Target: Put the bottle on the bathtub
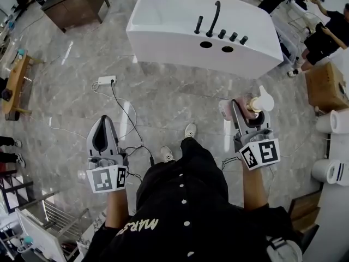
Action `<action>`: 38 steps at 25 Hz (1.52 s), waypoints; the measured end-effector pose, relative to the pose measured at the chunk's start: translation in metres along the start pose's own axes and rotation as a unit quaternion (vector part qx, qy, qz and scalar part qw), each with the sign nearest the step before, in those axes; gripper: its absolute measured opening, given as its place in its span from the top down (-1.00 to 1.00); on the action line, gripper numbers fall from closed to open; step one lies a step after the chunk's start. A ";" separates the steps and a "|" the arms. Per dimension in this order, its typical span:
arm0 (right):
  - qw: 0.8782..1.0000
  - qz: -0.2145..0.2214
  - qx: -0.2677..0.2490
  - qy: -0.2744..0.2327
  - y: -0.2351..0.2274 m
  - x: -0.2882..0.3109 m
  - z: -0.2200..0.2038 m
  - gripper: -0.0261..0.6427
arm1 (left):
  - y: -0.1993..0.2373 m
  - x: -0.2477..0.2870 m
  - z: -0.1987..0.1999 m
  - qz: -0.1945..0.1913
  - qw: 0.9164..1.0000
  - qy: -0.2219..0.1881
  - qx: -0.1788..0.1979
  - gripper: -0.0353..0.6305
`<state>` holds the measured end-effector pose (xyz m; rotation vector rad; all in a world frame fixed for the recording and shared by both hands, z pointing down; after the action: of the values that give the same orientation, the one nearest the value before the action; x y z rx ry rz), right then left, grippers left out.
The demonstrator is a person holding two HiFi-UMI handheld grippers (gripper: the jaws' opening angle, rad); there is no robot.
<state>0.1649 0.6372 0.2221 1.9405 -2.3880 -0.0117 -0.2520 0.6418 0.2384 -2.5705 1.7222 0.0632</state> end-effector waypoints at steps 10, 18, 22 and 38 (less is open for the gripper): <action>1.000 0.023 -0.003 -0.004 -0.031 0.061 -0.004 0.28 | -0.003 0.060 -0.004 0.011 1.000 0.006 -0.003 0.86; 0.999 0.035 -0.007 -0.013 -0.075 0.114 0.000 0.28 | -0.014 0.122 -0.008 0.022 1.000 0.010 -0.003 0.86; 0.999 0.048 -0.013 -0.015 -0.098 0.140 0.000 0.28 | -0.022 0.153 -0.009 0.031 0.999 0.011 -0.001 0.86; 0.996 0.086 -0.004 -0.010 -0.147 0.220 -0.010 0.28 | -0.038 0.213 -0.019 0.074 0.997 0.036 -0.010 0.86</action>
<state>0.2639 0.3921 0.2355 1.7334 -2.5549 -0.0327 -0.1358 0.4587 0.2454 -2.4830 1.9449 -0.0077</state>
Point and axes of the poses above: the fingertips, and each gripper's own axes: x forward along the fingers, y to its left, z out of its top, the point moved 6 cm from there along -x, backward along the fingers, and after that the axes turned 6 degrees about -z, right-handed, at the moved point
